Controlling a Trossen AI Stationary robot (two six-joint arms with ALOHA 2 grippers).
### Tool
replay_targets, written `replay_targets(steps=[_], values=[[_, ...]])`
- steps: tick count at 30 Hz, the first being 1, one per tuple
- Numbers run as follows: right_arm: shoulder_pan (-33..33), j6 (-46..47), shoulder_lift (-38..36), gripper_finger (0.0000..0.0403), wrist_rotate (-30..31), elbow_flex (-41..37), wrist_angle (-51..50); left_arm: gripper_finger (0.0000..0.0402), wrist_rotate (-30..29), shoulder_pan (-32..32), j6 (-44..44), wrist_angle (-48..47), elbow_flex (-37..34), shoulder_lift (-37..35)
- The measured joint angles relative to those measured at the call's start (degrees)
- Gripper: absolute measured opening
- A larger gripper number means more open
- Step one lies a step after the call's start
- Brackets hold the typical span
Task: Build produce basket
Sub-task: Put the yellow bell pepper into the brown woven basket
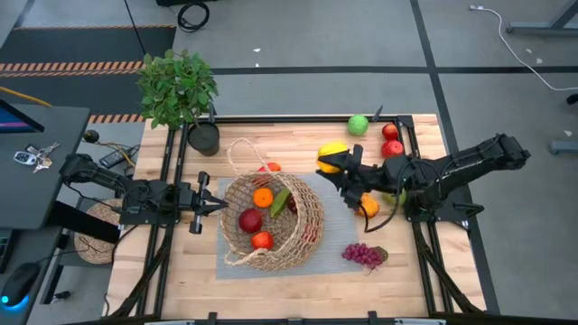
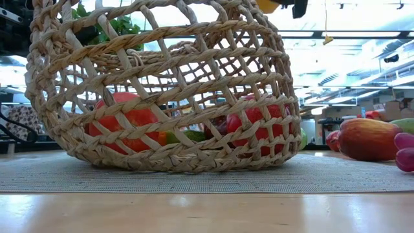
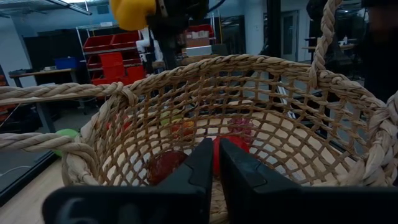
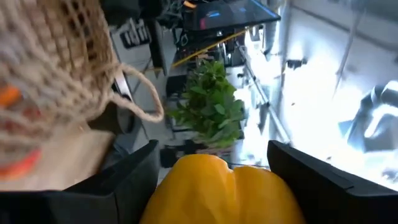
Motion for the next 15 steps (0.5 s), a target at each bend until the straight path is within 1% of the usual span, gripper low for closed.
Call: replay_targets(steps=[5,7,10,15], values=[[-1.91,-9.32,0.52,0.0295,-2.43,0.0,0.44,0.0033,0.0,-0.01,0.0,0.0,-0.02,0.0],[-2.59,-11.73,1.2,0.0295,-2.5,0.0,0.88,0.003,0.0,-0.01,0.0,0.0,-0.02,-0.01],[-3.71,-14.41,2.36,0.0295,-2.5,0.0,1.54,0.0028,0.0,-0.02,0.0,0.0,-0.02,0.0],[-5.11,-15.44,3.85,0.0295,-2.52,-0.04,1.46,0.0033,-0.01,0.0,0.0,0.0,-0.01,0.0]])
